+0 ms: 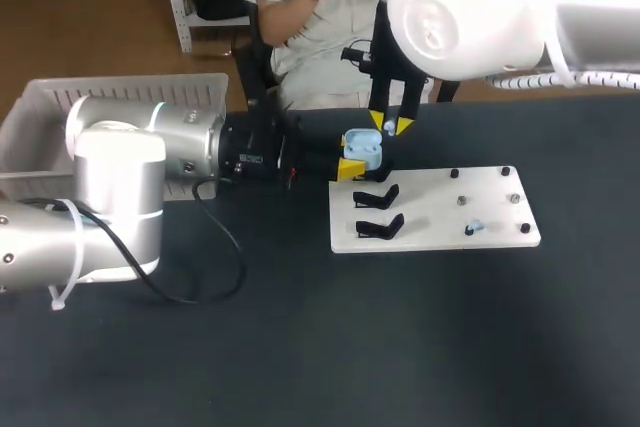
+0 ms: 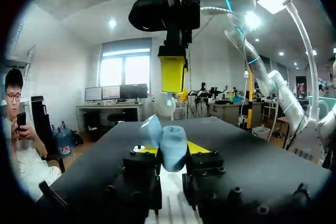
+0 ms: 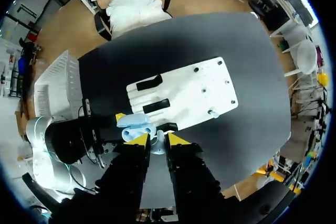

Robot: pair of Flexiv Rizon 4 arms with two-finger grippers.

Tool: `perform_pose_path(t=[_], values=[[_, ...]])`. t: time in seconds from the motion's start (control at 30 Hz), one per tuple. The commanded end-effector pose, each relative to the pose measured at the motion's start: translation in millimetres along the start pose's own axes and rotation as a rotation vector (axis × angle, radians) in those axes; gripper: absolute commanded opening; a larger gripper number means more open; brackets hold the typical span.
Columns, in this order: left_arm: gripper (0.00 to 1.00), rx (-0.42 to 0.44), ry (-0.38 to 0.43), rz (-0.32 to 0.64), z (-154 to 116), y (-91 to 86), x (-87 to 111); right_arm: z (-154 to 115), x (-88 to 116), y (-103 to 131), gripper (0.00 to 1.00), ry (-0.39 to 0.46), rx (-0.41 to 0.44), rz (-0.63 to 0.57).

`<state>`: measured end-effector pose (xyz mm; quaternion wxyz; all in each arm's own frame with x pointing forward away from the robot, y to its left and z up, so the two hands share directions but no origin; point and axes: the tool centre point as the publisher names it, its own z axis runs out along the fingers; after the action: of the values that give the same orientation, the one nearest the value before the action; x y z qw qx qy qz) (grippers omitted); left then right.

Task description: Pick up each earbud case from the left stands, insert the matching earbuds, close the lid, and place the case in the box.

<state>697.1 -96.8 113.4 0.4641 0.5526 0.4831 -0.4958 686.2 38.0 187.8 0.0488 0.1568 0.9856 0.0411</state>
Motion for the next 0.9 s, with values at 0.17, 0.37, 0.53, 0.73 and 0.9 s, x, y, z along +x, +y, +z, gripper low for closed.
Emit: perform_pose_path(t=[0.17,0.37,0.53,0.73,0.9], values=[[0.0,-0.014,0.001,0.005,7.1,-8.7,1.0,-2.0,4.7,1.0,0.0,0.006,0.017,0.066],[0.0,-0.007,0.0,0.0,11.2,-11.6,1.6,0.1,7.7,-2.3,0.0,0.007,0.029,0.153],[0.0,0.001,0.0,0.001,15.7,-14.2,2.2,5.0,13.3,-5.1,0.0,0.027,0.03,0.202],[0.0,0.011,0.0,0.002,20.4,-16.4,3.9,7.9,17.9,-9.7,0.0,0.036,0.039,0.261],[0.0,0.023,0.002,0.006,24.5,-18.2,5.9,8.8,23.0,-10.6,0.0,0.045,0.051,0.295]])
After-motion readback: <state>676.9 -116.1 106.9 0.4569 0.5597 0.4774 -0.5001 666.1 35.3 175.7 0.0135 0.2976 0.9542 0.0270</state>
